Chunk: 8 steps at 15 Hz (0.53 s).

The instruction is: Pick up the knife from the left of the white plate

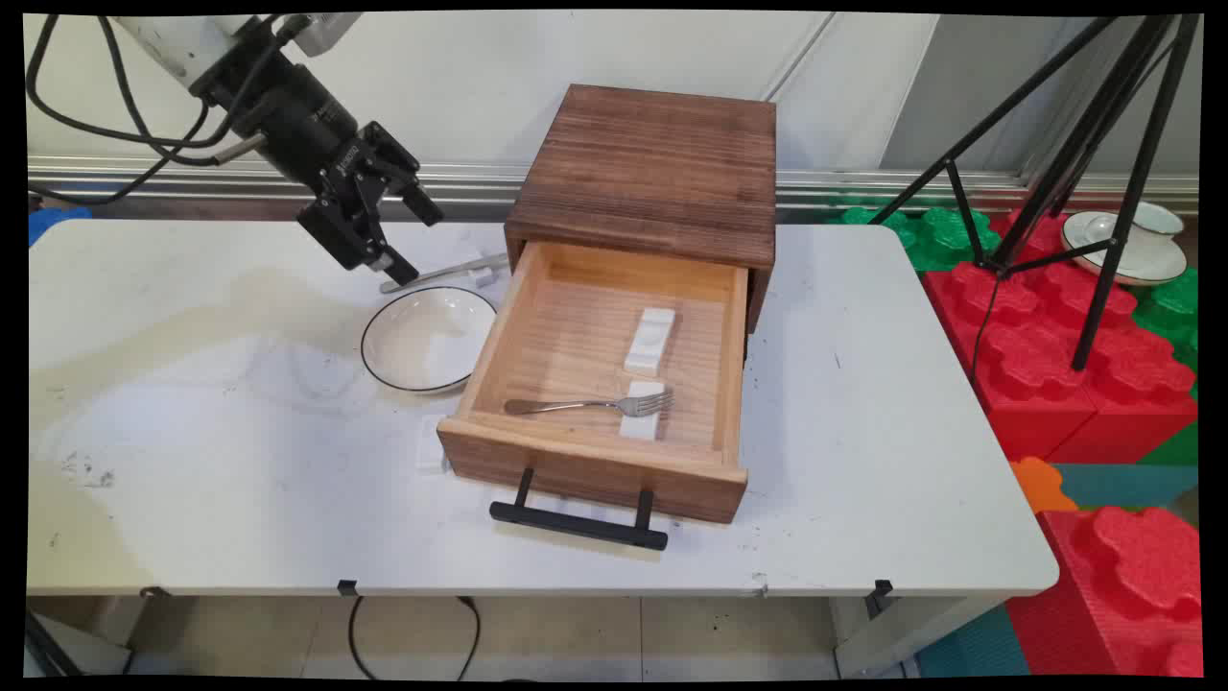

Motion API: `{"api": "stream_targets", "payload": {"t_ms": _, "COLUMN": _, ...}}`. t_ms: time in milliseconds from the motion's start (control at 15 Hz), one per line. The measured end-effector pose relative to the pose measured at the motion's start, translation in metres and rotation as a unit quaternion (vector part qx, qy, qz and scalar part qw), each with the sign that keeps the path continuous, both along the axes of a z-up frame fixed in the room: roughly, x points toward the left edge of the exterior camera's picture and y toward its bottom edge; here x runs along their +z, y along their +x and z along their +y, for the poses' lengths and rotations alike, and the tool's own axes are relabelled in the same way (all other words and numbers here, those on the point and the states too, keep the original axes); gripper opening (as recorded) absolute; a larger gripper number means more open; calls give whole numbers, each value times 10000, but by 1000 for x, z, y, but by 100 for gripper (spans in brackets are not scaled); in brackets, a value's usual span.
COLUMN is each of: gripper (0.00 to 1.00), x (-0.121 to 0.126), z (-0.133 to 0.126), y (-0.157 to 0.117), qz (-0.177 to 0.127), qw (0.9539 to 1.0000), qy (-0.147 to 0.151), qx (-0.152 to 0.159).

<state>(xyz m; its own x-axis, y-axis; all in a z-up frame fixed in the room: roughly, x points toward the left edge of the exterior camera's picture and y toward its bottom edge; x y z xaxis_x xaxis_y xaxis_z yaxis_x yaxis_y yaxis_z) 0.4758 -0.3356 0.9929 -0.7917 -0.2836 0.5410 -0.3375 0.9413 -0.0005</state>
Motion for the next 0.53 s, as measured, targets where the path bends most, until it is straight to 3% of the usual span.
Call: {"api": "stream_targets", "payload": {"t_ms": 533, "gripper": 100, "x": -25, "z": -38, "y": 37, "qz": -552, "qw": 9979, "qy": -143, "qx": 308}}
